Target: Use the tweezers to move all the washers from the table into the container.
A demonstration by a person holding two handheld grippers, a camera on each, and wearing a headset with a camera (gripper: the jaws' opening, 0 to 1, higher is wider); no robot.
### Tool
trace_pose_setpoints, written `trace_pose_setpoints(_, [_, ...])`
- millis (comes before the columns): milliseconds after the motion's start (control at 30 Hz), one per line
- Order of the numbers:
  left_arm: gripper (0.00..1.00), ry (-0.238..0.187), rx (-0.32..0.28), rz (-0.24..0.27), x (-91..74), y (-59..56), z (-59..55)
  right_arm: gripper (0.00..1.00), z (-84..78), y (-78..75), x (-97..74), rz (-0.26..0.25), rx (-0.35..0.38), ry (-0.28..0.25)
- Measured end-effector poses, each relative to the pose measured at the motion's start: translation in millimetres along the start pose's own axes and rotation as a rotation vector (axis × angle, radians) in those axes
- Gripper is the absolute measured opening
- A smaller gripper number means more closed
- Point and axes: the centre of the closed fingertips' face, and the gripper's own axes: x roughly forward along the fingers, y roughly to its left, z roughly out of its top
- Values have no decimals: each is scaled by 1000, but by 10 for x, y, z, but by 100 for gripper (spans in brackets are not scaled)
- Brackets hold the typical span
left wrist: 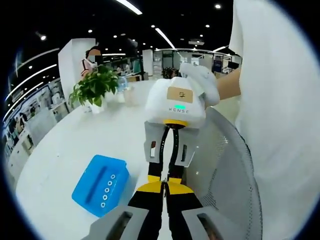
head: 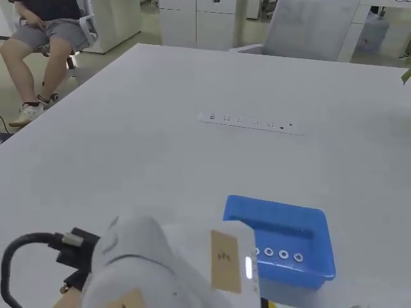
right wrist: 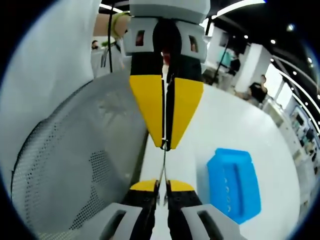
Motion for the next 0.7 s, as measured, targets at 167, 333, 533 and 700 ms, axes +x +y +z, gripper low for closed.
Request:
trace_pose_setpoints(167, [0, 68, -16, 5, 77, 86, -201, 4, -126, -9, 88, 8, 14, 28])
trace_pose_setpoints(333, [0, 125, -34, -5, 151, 169, -432, 4, -258, -26, 211, 22, 31, 52])
trace_pose_setpoints(533, [0, 149, -85, -15, 185, 257, -650, 5, -341, -78, 331, 22, 65, 62])
trace_pose_setpoints(700, [0, 191, -109, -30, 198, 307, -864, 6, -343, -97, 407, 30, 150, 19])
